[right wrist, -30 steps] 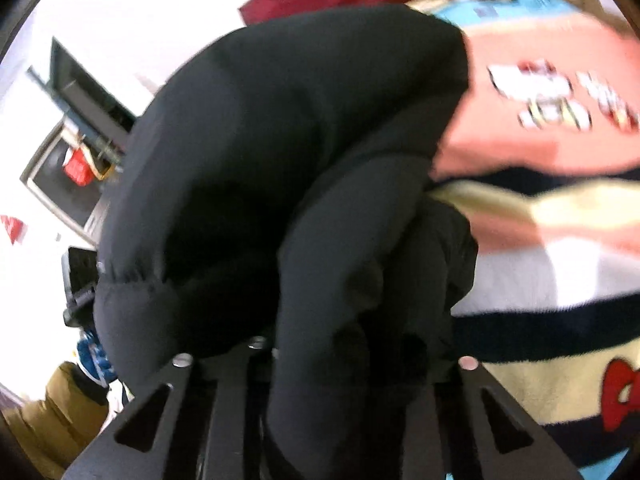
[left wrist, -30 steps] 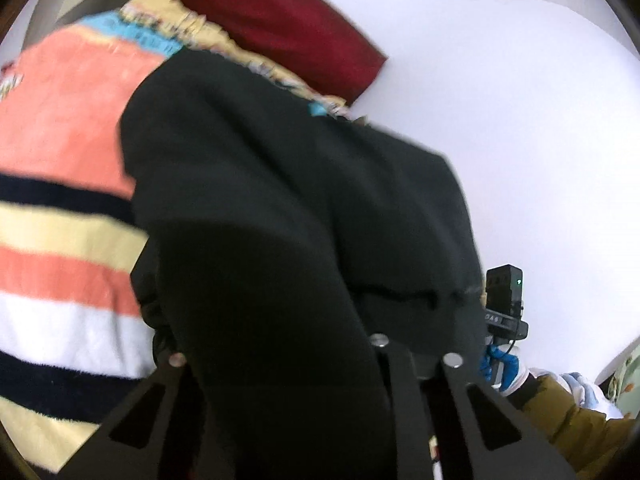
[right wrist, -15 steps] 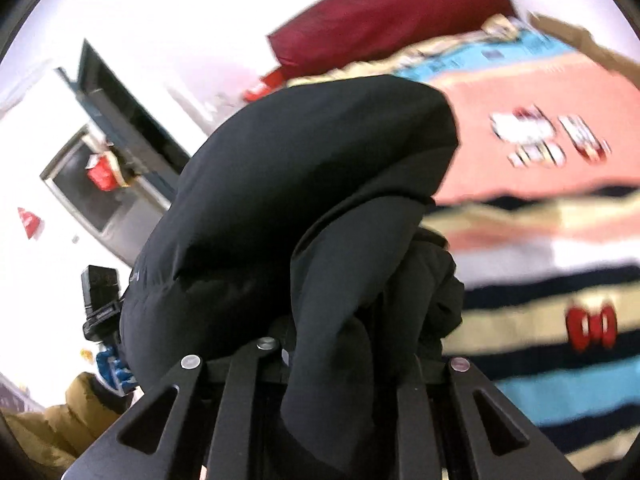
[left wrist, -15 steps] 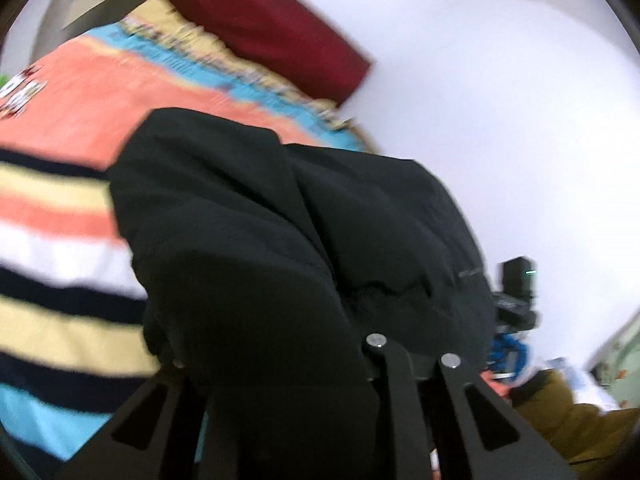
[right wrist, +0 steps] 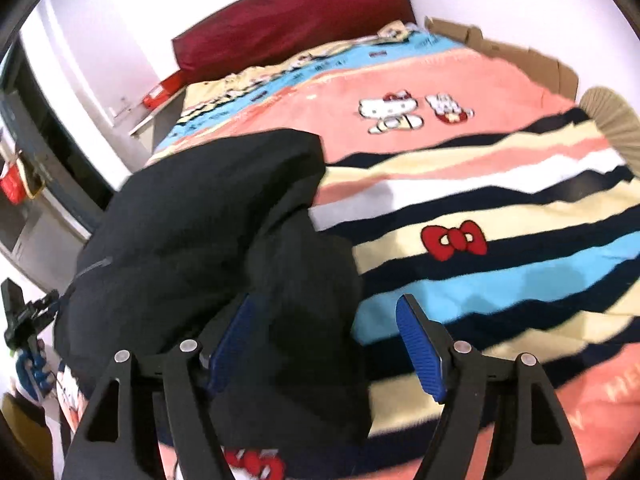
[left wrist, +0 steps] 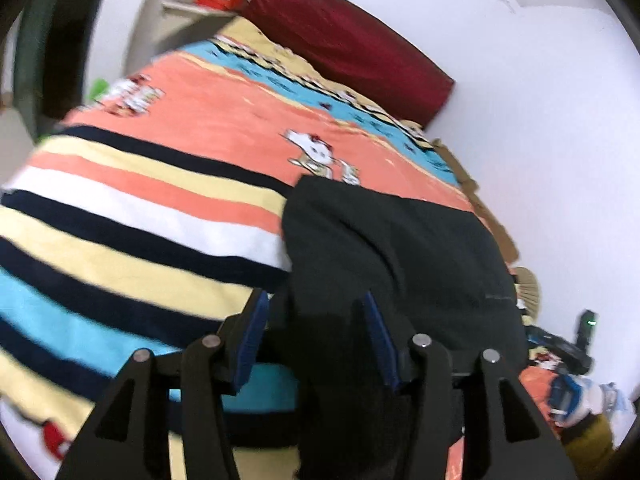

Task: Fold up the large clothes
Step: 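Open both grippers and release the folded jacket on the blanket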

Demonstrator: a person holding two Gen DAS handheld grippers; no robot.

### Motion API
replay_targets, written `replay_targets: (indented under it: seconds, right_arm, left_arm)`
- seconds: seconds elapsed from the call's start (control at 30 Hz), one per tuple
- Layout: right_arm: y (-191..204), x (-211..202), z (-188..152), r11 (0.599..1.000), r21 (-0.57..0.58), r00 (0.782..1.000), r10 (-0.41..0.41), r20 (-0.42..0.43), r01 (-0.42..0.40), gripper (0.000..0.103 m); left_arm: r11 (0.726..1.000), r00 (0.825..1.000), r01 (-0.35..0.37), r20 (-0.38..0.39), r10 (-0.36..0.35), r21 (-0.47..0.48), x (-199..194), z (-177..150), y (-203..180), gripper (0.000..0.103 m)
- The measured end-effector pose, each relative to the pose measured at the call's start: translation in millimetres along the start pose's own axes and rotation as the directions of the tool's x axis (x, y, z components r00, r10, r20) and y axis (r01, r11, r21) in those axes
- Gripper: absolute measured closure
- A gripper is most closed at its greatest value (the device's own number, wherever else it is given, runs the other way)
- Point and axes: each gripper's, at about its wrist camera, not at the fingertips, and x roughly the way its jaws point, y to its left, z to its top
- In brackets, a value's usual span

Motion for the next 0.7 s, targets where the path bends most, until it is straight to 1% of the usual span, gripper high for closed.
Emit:
replay_targets:
  seconds: [0.03, 0.1, 0.17, 0.2, 0.23, 0.3, 0.33, 0.37, 0.4, 0.43, 0.47, 0.53, 0.57, 0.63, 0.7]
  right_arm:
    - [4, -8, -2, 1.0, -0.016, 1.0, -0.002, 0.009, 0.002, 0.03]
    - [26, -30, -14, 0.998, -0.06, 0.999, 0.001, 0.035, 0.001, 0.027]
    - [47, -52, -31, 0.995, -0.1, 0.999, 0.004, 0.053, 0.002, 0.022]
    - [54, -59, -35, 0.994, -0.112, 0.998, 0.002, 0.061, 0.005, 0.021]
    - [64, -70, -44, 0.992, -0.128, 0.998, 0.004, 0.068, 0.004, 0.019]
    - [83, -87, -61, 0.988, -0.153, 0.997, 0.024, 0.072, -0.012, 0.015]
    - [89, -94, -70, 0.987, -0.162, 0.997, 0.033, 0.076, -0.021, 0.014]
    - [96, -103, -79, 0.985, -0.172, 0.996, 0.044, 0.08, -0.029, 0.012]
    - [101, -109, -86, 0.983, -0.179, 0.995, 0.048, 0.082, -0.033, 0.01]
    - [106, -115, -95, 0.982, -0.188, 0.995, 0.049, 0.087, -0.032, 0.008]
    - [110, -121, -103, 0.98, -0.195, 0.995, 0.047, 0.092, -0.028, 0.007]
    - [118, -130, -116, 0.977, -0.214, 0.994, 0.041, 0.098, -0.019, 0.005]
    - [121, -135, -123, 0.974, -0.226, 0.994, 0.04, 0.101, -0.016, 0.005]
    - [124, -143, -134, 0.972, -0.236, 0.993, 0.045, 0.107, -0.018, 0.003]
    - [128, -154, -145, 0.97, -0.24, 0.992, 0.054, 0.118, -0.024, 0.002]
  left_arm:
    - [0.999, 0.999, -0.031, 0.008, 0.031, 0.017, -9, 1, -5, 0.055]
    - [0.992, 0.994, -0.113, 0.021, 0.112, 0.057, -32, -12, -24, 0.055]
    - [0.982, 0.985, -0.172, 0.037, 0.17, 0.08, -57, -31, -40, 0.055]
    - [0.974, 0.978, -0.208, 0.044, 0.204, 0.091, -67, -40, -49, 0.055]
    - [0.969, 0.974, -0.226, 0.053, 0.221, 0.104, -80, -48, -56, 0.055]
    - [0.95, 0.959, -0.279, 0.091, 0.268, 0.137, -100, -73, -78, 0.054]
    - [0.941, 0.952, -0.3, 0.109, 0.286, 0.156, -112, -89, -91, 0.05]
    - [0.935, 0.948, -0.311, 0.122, 0.293, 0.169, -123, -104, -101, 0.046]
    - [0.927, 0.942, -0.327, 0.137, 0.305, 0.184, -130, -116, -113, 0.038]
    - [0.918, 0.935, -0.344, 0.157, 0.317, 0.198, -137, -128, -124, 0.036]
    - [0.911, 0.93, -0.355, 0.175, 0.322, 0.21, -141, -136, -136, 0.035]
    - [0.91, 0.931, -0.349, 0.192, 0.311, 0.223, -151, -157, -156, 0.034]
    - [0.907, 0.928, -0.354, 0.206, 0.311, 0.228, -157, -166, -165, 0.034]
    - [0.89, 0.914, -0.38, 0.248, 0.321, 0.25, -168, -184, -186, 0.034]
    - [0.887, 0.913, -0.379, 0.262, 0.312, 0.265, -175, -199, -202, 0.034]
